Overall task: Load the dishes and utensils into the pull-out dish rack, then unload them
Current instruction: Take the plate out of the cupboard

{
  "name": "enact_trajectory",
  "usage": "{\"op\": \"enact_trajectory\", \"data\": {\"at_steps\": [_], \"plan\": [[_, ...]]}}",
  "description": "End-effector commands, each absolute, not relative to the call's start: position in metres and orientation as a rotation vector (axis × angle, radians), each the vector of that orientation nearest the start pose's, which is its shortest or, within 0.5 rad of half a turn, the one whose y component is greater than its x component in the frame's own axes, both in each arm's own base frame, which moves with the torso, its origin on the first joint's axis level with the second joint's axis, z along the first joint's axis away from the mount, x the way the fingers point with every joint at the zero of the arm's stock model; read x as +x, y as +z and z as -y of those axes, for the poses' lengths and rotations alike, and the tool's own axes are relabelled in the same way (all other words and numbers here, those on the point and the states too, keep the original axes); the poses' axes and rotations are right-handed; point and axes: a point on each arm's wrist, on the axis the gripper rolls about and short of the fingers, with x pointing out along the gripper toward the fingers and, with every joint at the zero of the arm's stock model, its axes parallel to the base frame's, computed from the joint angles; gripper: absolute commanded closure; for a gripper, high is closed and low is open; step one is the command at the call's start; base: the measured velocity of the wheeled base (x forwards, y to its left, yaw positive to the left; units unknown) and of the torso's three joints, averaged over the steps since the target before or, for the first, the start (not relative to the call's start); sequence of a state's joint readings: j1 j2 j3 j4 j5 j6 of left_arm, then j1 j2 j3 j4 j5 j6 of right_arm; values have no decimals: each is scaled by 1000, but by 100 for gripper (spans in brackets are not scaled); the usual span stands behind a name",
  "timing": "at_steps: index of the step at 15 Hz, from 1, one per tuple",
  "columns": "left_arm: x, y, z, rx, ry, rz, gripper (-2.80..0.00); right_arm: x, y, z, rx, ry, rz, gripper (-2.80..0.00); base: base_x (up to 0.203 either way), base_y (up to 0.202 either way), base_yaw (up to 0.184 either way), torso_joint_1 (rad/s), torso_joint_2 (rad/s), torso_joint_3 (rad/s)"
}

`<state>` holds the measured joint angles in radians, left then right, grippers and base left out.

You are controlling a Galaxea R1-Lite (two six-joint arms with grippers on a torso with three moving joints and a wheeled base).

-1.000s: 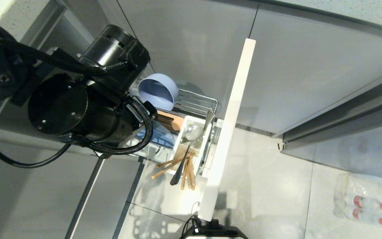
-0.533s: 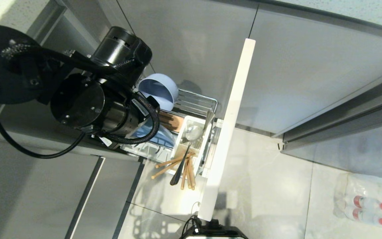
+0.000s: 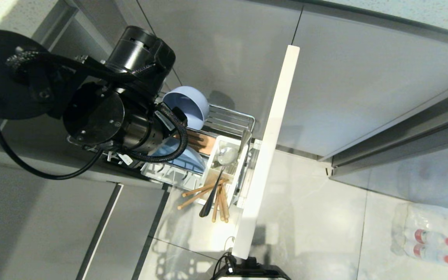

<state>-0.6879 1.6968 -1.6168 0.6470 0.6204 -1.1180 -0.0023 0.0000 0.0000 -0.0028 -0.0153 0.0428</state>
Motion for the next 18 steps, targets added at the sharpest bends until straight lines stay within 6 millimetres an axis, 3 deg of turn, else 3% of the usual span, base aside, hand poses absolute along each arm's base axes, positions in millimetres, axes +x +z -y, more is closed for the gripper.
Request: {"op": "enact_trajectory", "data": {"at_steps": [1,7,8,18], "plan": [[233,293,174,-647,260,-527,-280,-23,76,0,43,-18,2,0,0,0,0,0,0,0],[233,295,174,-651,261,-522,-280,-23,76,0,43,-18,2,0,0,0,0,0,0,0],[233,294,174,-648,262,-524,0,-23,76,0,43,-18,2,0,0,0,0,0,0,0],[228,301,171,-662,250,-510,0,-23,76,0,43,-18,3,0,0,0,0,0,0,0]]}}
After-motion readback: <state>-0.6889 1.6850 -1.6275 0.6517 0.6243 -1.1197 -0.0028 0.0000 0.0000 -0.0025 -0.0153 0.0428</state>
